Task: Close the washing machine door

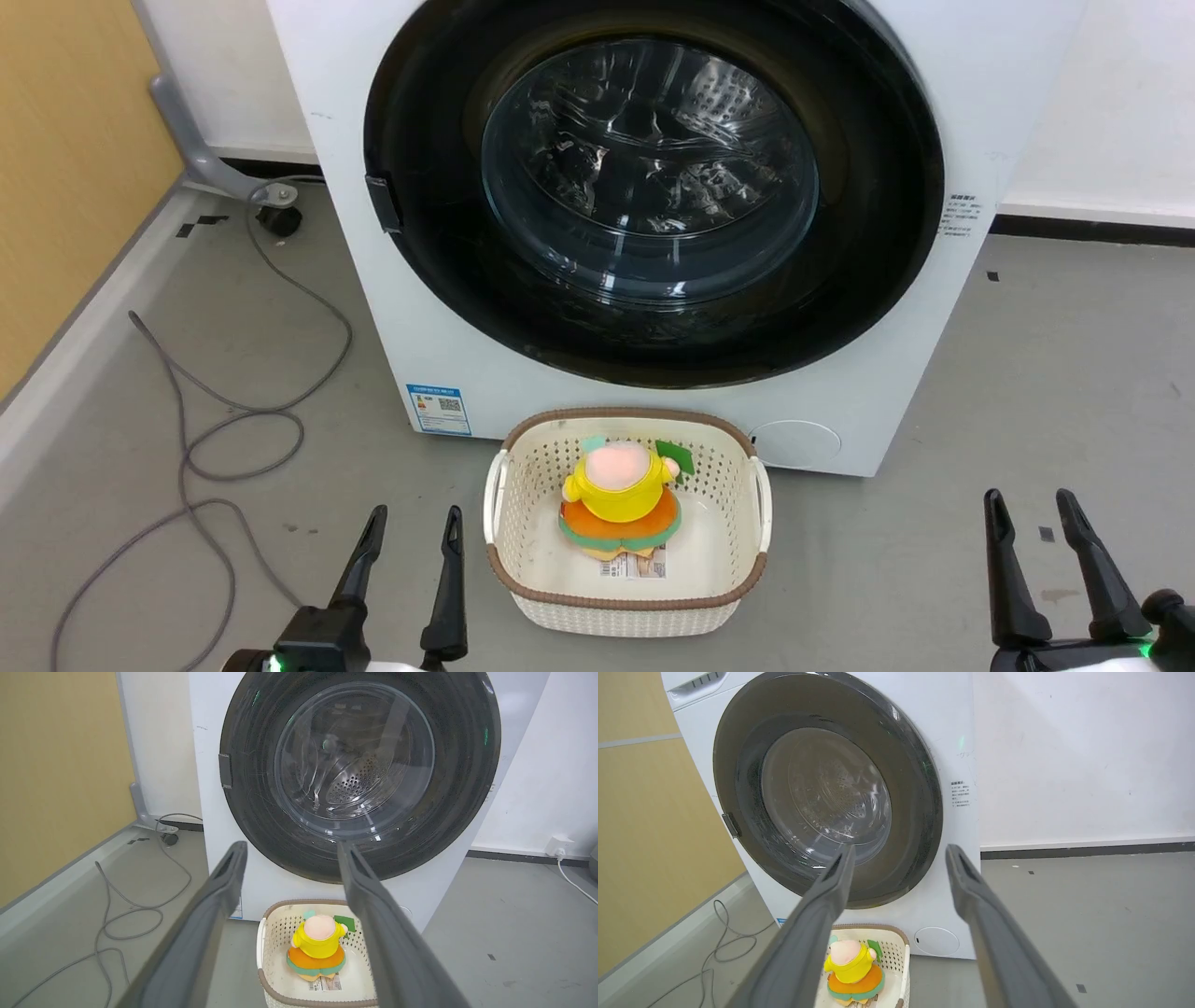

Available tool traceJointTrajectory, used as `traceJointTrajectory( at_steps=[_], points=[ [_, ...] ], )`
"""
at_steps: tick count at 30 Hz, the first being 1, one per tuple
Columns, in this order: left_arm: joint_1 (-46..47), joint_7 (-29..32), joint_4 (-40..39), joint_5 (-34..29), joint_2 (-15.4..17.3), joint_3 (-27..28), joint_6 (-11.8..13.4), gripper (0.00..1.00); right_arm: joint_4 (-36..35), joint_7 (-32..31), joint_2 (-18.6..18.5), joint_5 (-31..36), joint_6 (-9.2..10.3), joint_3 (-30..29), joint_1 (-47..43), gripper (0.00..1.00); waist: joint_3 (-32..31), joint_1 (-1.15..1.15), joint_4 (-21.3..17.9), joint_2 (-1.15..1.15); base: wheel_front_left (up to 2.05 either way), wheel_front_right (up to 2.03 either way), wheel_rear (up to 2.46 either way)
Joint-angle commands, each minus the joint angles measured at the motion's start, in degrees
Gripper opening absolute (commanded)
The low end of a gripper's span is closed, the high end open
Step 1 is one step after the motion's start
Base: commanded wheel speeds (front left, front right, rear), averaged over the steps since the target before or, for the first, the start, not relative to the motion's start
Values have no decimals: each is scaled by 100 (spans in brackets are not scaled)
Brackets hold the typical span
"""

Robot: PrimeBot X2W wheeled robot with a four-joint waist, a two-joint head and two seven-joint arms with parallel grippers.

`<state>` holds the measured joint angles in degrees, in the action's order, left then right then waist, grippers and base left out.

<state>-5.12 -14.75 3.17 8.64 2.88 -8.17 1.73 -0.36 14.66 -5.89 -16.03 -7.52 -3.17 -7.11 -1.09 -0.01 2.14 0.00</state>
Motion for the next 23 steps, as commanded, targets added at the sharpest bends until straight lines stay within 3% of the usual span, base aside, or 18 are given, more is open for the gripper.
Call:
traceJointTrajectory(
  at_steps=[1, 5, 6, 23],
  points=[
    [-69, -25, -24, -53, 3, 4, 37, 100, 25, 13, 35, 26, 3, 14, -91, 100, 7, 1, 0, 0, 0, 0, 0],
    [-68, -25, -4, 60, 2, -1, 31, 100, 91, 19, 99, -15, 3, -7, -75, 100, 38, 1, -10, 0, 0, 0, 0],
    [-15, 3, 8, 68, -2, -5, 15, 0, 81, 1, 67, -14, 0, -9, 1, 0, 39, 1, -9, 0, 0, 0, 0],
    [42, 167, -23, -32, -2, 79, -8, 0, 76, -156, 90, 159, 0, 24, 81, 0, 47, 1, -32, 0, 0, 0, 0]
  ],
)
